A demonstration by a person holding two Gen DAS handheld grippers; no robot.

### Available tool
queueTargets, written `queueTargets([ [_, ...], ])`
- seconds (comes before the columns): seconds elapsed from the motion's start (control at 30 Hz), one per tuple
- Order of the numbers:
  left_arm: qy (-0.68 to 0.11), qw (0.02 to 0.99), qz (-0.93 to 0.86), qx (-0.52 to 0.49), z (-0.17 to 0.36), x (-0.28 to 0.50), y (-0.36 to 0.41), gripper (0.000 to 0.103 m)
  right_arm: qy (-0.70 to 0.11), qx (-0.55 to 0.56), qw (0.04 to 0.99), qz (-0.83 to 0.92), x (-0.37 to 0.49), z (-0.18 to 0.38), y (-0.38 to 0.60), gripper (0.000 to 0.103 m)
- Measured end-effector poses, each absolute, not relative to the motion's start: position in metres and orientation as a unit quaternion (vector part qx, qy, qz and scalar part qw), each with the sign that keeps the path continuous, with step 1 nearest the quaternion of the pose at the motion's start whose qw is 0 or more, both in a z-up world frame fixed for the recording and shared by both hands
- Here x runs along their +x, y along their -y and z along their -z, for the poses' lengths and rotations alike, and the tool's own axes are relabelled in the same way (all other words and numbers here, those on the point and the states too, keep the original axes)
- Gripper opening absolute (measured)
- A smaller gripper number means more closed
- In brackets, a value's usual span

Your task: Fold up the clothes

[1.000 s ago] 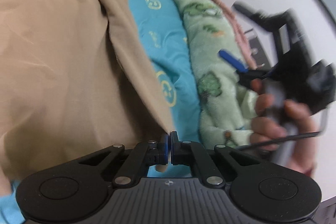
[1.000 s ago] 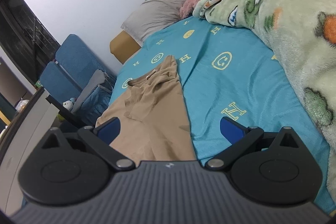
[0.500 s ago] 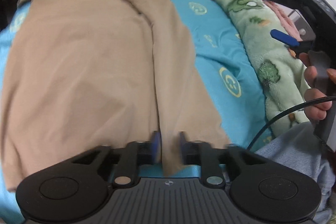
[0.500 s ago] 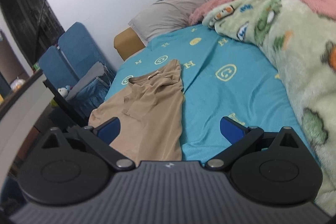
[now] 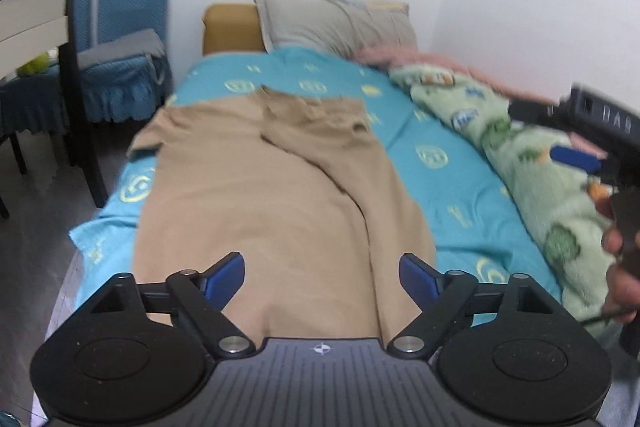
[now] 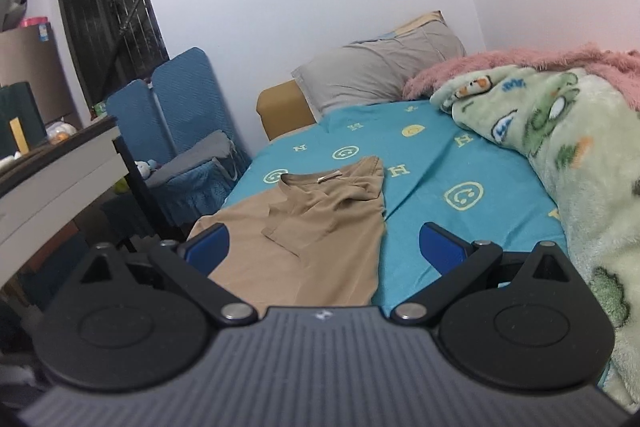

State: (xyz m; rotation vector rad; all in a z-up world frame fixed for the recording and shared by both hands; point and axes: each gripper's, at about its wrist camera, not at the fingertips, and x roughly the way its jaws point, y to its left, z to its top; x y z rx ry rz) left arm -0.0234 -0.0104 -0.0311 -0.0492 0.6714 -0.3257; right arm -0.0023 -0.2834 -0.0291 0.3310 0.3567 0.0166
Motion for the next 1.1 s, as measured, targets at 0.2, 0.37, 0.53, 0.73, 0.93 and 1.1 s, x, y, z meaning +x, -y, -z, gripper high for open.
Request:
queueTargets([
  [0.2,-0.334,0.924,0.146,-0.112,0.015,0.006,-0.031,0.091,-0.17,0.17,0.971,-0.012,-0.001,0.009,0.261,0.103],
  [0.37,-0.399,0.868,0.134,-0.263,0.031,0.095,-0.084,0.095,-0.182,0.197,0.963,-0.005,0.028,-0.005,0.248,0.103],
  [0.53,-0.43,0.787,0.084,-0.434,0.087,0.19,-0.135,0.094,-0.179,0.201,0.963,-0.002,0.058,0.0,0.236,0.103],
  [0.73,-0.393,0.776,0.013,-0.492,0.142,0.271,-0.157,0.093,-0.177,0.183,0.967,-0.014,0.088,0.049,0.238,0.103],
  [0.93,-0.338,0.798,-0.024,-0.499,0.177,0.342,-0.17,0.09,-0.16,0.128,0.978,-0.045,0.117,0.072,0.238,0.103],
  [1.1,-0.308,0.822,-0.037,-0.478,0.188,0.379,-0.176,0.08,-0.194,0.144,0.969,-0.056,0.154,0.103,0.244,0.103],
])
